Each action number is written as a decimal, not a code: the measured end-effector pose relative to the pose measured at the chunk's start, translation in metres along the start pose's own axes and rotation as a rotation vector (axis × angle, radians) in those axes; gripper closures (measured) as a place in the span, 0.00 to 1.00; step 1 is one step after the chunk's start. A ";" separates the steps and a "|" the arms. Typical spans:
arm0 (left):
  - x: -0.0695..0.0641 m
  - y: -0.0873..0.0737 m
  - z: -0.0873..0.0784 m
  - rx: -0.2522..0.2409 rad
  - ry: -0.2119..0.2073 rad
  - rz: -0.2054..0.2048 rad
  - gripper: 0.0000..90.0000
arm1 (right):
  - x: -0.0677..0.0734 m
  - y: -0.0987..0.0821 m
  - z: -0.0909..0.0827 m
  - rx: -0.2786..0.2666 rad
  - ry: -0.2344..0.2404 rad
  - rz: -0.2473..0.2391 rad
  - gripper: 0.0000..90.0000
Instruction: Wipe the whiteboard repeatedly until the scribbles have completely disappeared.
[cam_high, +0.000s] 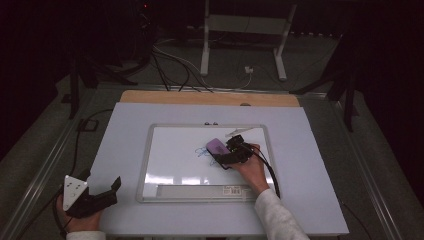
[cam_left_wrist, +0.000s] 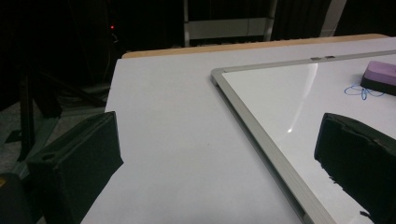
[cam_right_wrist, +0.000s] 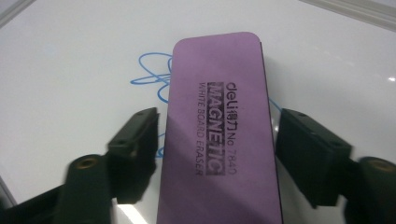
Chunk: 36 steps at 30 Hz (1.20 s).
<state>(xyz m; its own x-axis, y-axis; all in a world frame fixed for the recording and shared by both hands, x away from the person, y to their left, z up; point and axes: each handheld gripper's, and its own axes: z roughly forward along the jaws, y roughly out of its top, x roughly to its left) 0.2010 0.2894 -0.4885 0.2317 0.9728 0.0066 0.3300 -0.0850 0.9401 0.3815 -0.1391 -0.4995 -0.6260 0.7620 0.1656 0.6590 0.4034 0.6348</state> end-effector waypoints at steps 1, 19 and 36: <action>0.000 0.000 0.000 0.000 0.000 0.000 0.01 | 0.000 0.000 0.001 0.000 -0.004 -0.005 0.38; 0.000 0.000 0.000 0.001 0.000 0.000 0.01 | -0.016 0.002 -0.010 -0.022 -0.141 0.042 0.45; 0.000 0.000 0.000 0.001 0.001 0.000 0.01 | -0.024 -0.001 -0.011 -0.004 -0.243 0.052 0.45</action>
<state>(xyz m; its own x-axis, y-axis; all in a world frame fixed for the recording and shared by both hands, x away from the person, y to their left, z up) 0.2012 0.2893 -0.4885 0.2308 0.9730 0.0070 0.3313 -0.0854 0.9397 0.3912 -0.1630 -0.4957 -0.4726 0.8812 0.0125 0.6859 0.3589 0.6331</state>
